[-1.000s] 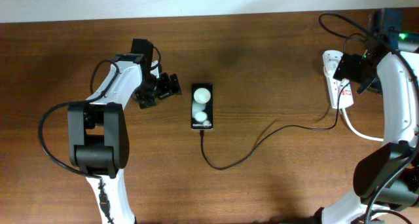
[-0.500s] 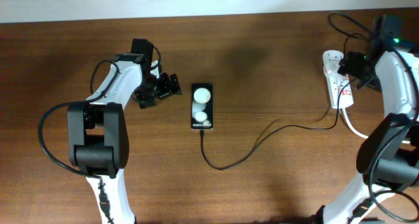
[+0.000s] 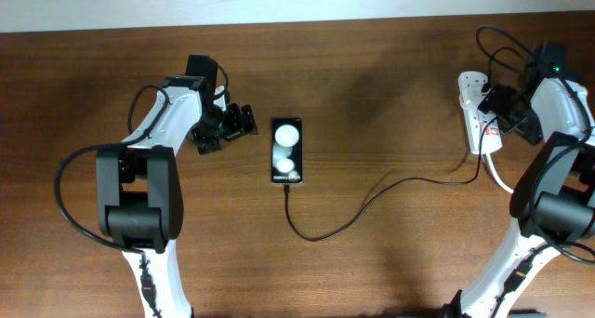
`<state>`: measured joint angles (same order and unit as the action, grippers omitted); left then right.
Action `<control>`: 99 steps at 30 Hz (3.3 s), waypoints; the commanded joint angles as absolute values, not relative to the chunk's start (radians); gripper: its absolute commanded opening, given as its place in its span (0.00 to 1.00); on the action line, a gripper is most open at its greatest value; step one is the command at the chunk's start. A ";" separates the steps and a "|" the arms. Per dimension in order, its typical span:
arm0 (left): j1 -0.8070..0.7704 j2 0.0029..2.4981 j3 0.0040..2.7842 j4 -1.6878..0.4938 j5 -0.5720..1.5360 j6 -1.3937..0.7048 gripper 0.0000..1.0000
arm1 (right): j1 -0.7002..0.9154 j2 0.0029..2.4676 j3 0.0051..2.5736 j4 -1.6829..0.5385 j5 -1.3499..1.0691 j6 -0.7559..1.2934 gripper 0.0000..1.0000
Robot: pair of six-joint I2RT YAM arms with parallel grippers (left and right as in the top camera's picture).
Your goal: Plug charger to phone and switch on socket
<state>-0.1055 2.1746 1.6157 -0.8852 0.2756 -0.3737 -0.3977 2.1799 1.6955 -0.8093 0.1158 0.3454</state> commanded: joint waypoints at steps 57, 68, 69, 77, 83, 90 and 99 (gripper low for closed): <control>-0.102 2.169 1.611 -0.884 0.265 -0.358 0.99 | -0.451 2.193 1.911 -1.085 -0.026 0.216 0.99; -0.102 2.169 1.611 -0.884 0.265 -0.358 0.99 | -0.451 2.193 1.911 -1.085 -0.026 0.216 0.99; -0.102 2.169 1.611 -0.884 0.265 -0.358 0.99 | -0.451 2.193 1.911 -1.085 -0.027 0.216 0.99; -0.102 2.169 1.611 -0.884 0.265 -0.358 0.99 | -0.451 2.193 1.911 -1.085 -0.026 0.216 0.99; -0.102 2.169 1.611 -0.884 0.265 -0.358 0.99 | -0.451 2.193 1.911 -1.085 -0.027 0.217 0.99; -0.102 2.169 1.611 -0.884 0.265 -0.358 0.99 | -0.451 2.193 1.911 -1.085 -0.026 0.216 0.99; -0.102 2.169 1.611 -0.884 0.265 -0.358 0.99 | -0.451 2.193 1.911 -1.085 -0.026 0.216 0.99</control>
